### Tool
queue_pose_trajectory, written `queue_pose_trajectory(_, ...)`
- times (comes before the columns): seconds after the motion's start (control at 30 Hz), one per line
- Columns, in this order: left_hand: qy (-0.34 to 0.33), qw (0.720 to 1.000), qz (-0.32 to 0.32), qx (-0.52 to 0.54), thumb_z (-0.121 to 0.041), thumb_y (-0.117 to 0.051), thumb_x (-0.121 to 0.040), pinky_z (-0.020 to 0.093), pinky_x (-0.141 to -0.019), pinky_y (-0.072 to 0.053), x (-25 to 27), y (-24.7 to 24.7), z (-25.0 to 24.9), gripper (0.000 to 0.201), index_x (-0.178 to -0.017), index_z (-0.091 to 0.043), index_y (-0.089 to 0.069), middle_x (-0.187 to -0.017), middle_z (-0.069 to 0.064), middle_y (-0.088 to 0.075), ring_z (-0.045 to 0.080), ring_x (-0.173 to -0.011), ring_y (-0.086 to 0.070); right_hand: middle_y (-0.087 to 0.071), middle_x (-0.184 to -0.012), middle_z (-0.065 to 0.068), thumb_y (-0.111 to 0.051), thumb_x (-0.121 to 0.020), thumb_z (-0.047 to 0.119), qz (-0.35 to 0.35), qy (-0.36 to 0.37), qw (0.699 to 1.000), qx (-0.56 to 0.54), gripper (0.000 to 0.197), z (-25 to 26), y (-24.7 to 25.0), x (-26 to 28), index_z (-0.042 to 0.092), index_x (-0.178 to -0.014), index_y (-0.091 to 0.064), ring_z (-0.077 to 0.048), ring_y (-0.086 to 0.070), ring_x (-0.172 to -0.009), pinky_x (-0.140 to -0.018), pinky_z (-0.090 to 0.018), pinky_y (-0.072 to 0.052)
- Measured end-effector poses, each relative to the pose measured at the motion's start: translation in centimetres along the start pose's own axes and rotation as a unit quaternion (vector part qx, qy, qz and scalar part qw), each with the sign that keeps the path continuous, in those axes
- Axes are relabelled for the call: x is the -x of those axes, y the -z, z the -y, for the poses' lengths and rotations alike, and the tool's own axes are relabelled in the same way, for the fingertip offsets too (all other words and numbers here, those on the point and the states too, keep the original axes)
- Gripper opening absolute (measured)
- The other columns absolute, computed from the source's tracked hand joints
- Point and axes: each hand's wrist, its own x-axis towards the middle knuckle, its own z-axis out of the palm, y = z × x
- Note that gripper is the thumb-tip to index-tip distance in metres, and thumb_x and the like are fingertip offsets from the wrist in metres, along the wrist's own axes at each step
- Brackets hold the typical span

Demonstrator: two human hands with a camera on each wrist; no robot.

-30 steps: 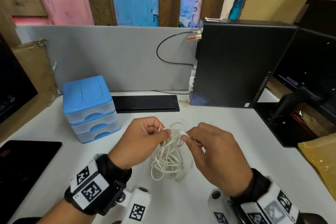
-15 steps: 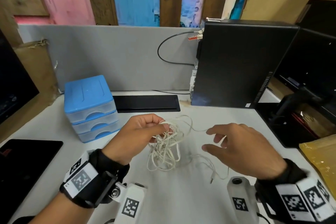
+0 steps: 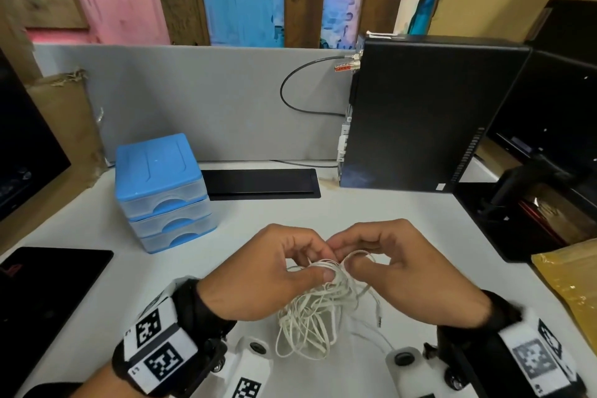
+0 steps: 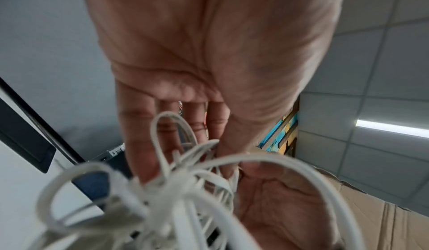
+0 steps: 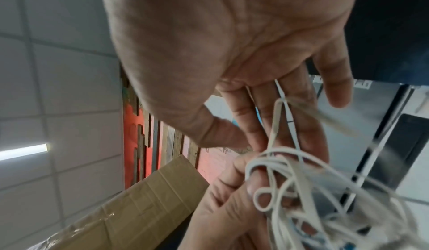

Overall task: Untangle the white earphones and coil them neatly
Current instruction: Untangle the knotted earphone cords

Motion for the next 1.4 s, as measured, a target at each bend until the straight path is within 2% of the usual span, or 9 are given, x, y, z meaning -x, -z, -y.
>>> queue_pose_trajectory(0.1,0.001,1.000,-0.021,-0.004,-0.018,-0.078,-0.085,0.012,-0.064,-0.043,-0.1,0.2,0.1,0.008,-0.089,-0.022,-0.072,-0.077,-0.011,-0.069,0.004,-0.072,-0.057,-0.075,-0.082,0.015,-0.070,-0.091,0.019,-0.007,0.007,0.999,0.049,0.012,-0.2,-0.1,0.1,0.026,-0.086,-0.078,-0.004,-0.070,-0.086,-0.084,-0.025,-0.054)
queue_pose_trajectory(0.23,0.030,1.000,-0.002,-0.007,-0.018,-0.080,-0.083,0.030,-0.070,-0.053,0.0,0.1,0.4,0.024,-0.098,-0.031,-0.066,-0.082,-0.005,-0.072,0.018,-0.081,-0.061,-0.073,-0.080,0.012,-0.069,-0.091,0.022,0.041,-0.001,0.996,0.077,0.010,-0.5,-0.2,0.0,0.025,-0.085,-0.076,-0.006,-0.068,-0.083,-0.082,-0.032,-0.054)
queue_pose_trajectory(0.47,0.030,0.999,-0.026,-0.005,-0.022,-0.083,-0.079,0.024,-0.065,-0.050,-0.2,-0.1,0.4,0.024,-0.096,-0.029,-0.067,-0.080,-0.005,-0.073,0.020,-0.080,-0.061,-0.070,-0.083,0.011,-0.069,-0.088,0.012,0.019,0.047,0.996,0.067,0.014,-0.6,-0.1,0.2,0.024,-0.082,-0.073,-0.011,-0.065,-0.086,-0.085,-0.028,-0.049)
queue_pose_trajectory(0.63,0.014,0.996,-0.080,-0.023,-0.019,-0.081,-0.082,0.011,-0.064,-0.043,-0.4,0.3,0.6,0.010,-0.085,-0.026,-0.075,-0.077,-0.010,-0.073,0.004,-0.072,-0.061,-0.065,-0.074,0.003,-0.074,-0.085,0.010,-0.177,0.106,0.978,0.016,0.016,-1.1,-0.2,-0.4,0.019,-0.074,-0.066,-0.019,-0.060,-0.073,-0.069,-0.035,-0.050)
queue_pose_trajectory(0.77,0.008,0.993,-0.122,0.006,-0.013,-0.080,-0.082,0.015,-0.064,-0.049,-0.5,1.0,0.5,0.010,-0.081,-0.023,-0.079,-0.077,-0.009,-0.076,0.008,-0.067,-0.066,-0.063,-0.064,0.001,-0.070,-0.084,0.026,-0.290,0.156,0.944,-0.026,0.021,-0.5,-0.2,0.1,0.014,-0.068,-0.064,-0.020,-0.057,-0.063,-0.062,-0.034,-0.049)
queue_pose_trajectory(1.0,-0.008,0.990,-0.128,0.056,-0.007,-0.079,-0.081,0.019,-0.063,-0.052,-0.5,1.2,0.4,0.013,-0.082,-0.020,-0.079,-0.080,-0.006,-0.076,0.007,-0.065,-0.065,-0.064,-0.089,0.021,-0.068,-0.083,0.052,-0.066,-0.008,0.973,0.221,0.028,-1.5,-2.0,-0.2,0.037,-0.107,-0.072,-0.003,-0.058,-0.087,-0.080,-0.026,-0.049)
queue_pose_trajectory(1.17,0.012,0.989,-0.129,0.068,-0.011,-0.080,-0.080,0.022,-0.060,-0.053,-1.0,1.3,1.6,0.008,-0.084,-0.017,-0.077,-0.077,-0.001,-0.075,0.010,-0.064,-0.065,-0.072,-0.085,0.017,-0.068,-0.093,0.028,-0.076,-0.015,0.992,0.097,0.013,-2.1,-1.9,-0.8,0.029,-0.087,-0.079,0.003,-0.059,-0.062,-0.063,-0.015,-0.041)
queue_pose_trajectory(1.3,0.067,0.988,-0.123,0.063,-0.015,-0.079,-0.081,0.025,-0.059,-0.054,-1.5,1.6,3.2,0.005,-0.083,-0.020,-0.078,-0.080,0.001,-0.076,0.013,-0.066,-0.066,-0.070,-0.112,0.028,-0.059,-0.096,0.042,-0.049,-0.016,0.980,0.193,0.023,-2.0,-1.4,-0.5,0.035,-0.109,-0.076,0.015,-0.061,-0.075,-0.082,-0.015,-0.049)
queue_pose_trajectory(1.4,0.072,0.992,-0.102,0.009,-0.021,-0.076,-0.086,0.021,-0.066,-0.054,-1.4,1.3,3.6,0.005,-0.082,-0.018,-0.079,-0.078,-0.003,-0.077,0.008,-0.067,-0.068,-0.073,-0.106,0.023,-0.059,-0.097,0.034,-0.037,-0.018,0.980,0.196,0.021,-2.2,-1.3,-0.4,0.031,-0.108,-0.077,0.006,-0.066,-0.089,-0.080,-0.018,-0.052)
